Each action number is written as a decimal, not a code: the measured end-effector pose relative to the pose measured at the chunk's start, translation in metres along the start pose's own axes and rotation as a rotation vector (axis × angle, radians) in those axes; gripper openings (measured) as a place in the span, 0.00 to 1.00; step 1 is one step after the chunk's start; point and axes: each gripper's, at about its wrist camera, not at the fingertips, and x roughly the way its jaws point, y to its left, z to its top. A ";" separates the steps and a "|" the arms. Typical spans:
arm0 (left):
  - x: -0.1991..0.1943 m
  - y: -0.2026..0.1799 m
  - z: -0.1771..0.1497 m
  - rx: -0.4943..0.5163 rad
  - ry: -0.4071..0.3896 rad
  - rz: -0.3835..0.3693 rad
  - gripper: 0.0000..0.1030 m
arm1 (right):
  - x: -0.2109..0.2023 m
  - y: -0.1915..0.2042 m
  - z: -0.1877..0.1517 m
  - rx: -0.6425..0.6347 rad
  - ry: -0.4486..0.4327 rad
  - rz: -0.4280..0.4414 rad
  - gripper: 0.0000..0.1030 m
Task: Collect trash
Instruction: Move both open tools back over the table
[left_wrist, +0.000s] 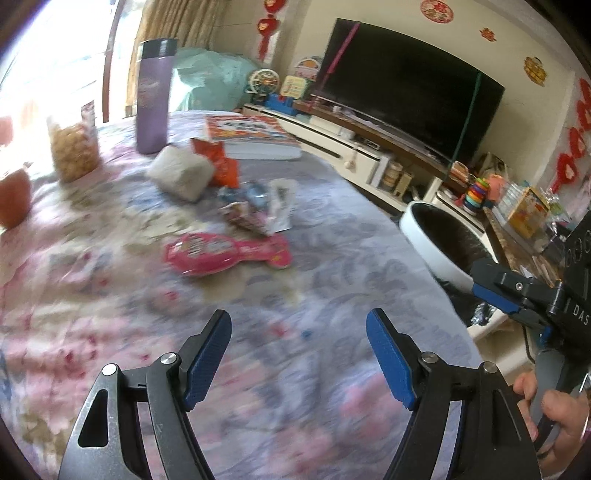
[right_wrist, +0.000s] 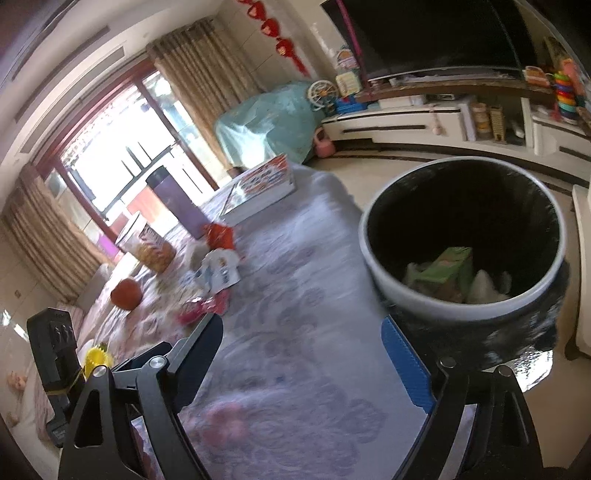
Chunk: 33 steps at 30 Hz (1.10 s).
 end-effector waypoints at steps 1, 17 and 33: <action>-0.003 0.002 -0.003 -0.004 0.000 0.007 0.73 | 0.002 0.005 -0.002 -0.006 0.007 0.006 0.87; -0.010 0.047 0.001 0.015 0.047 0.044 0.73 | 0.036 0.044 -0.014 -0.065 0.087 0.051 0.91; 0.044 0.060 0.047 0.345 0.139 -0.041 0.77 | 0.064 0.043 0.000 -0.049 0.118 0.105 0.91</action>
